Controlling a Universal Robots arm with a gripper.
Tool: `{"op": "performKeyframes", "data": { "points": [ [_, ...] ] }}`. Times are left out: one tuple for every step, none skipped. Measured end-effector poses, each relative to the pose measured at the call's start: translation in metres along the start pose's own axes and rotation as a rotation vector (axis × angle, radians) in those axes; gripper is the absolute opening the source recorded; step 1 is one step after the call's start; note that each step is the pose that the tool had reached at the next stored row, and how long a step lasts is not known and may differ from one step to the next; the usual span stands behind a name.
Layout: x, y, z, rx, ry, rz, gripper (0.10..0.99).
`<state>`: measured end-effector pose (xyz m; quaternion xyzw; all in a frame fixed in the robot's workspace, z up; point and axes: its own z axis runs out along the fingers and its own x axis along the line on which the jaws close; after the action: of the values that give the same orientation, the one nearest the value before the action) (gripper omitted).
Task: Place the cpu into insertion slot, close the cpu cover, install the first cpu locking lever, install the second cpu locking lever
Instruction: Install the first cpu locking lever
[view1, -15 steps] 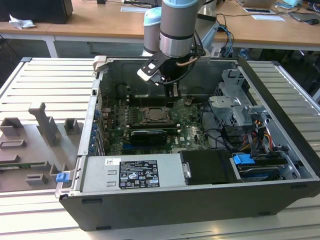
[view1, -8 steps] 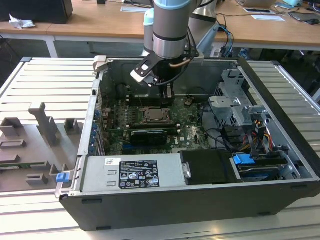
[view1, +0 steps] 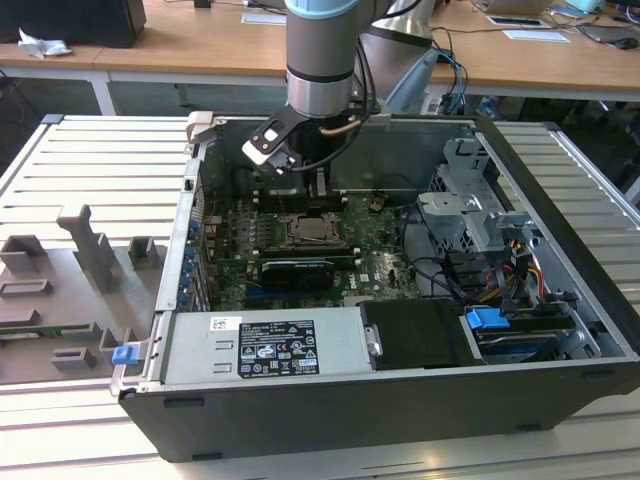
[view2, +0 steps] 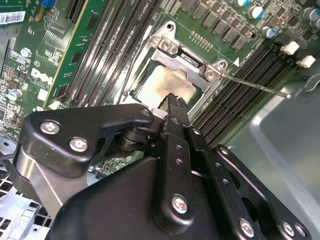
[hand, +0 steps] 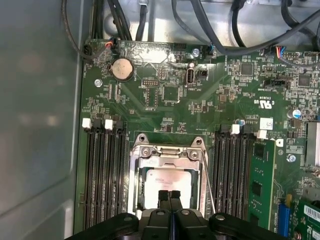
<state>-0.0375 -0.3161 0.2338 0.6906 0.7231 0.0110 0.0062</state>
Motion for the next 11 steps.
{"op": "performKeyframes", "data": {
  "points": [
    [0.0, -0.0002, 0.0, 0.0, 0.0, 0.0, 0.106],
    [0.0, -0.0002, -0.0001, 0.0, 0.0001, 0.0, 0.106],
    [0.0, -0.0003, -0.0003, 0.0, 0.0, 0.0, 0.106],
    [0.0, -0.0002, -0.0009, 0.0, -0.0001, 0.0, 0.106],
    [0.0, -0.0002, -0.0013, 0.0, -0.0001, 0.0, 0.106],
    [0.0, -0.0002, -0.0018, 0.0, 0.0, 0.0, 0.106],
    [0.0, -0.0002, -0.0023, 0.0, -0.0001, 0.0, 0.106],
    [0.0, -0.0002, -0.003, 0.0, 0.0, 0.0, 0.106],
    [0.0, -0.0001, -0.0048, 0.0, -0.0001, 0.0, 0.106],
    [0.0, -0.0001, -0.006, 0.0, 0.0001, 0.0, 0.106],
    [0.0, 0.0, -0.009, 0.0, 0.0, 0.0, 0.106]
  ]
}}
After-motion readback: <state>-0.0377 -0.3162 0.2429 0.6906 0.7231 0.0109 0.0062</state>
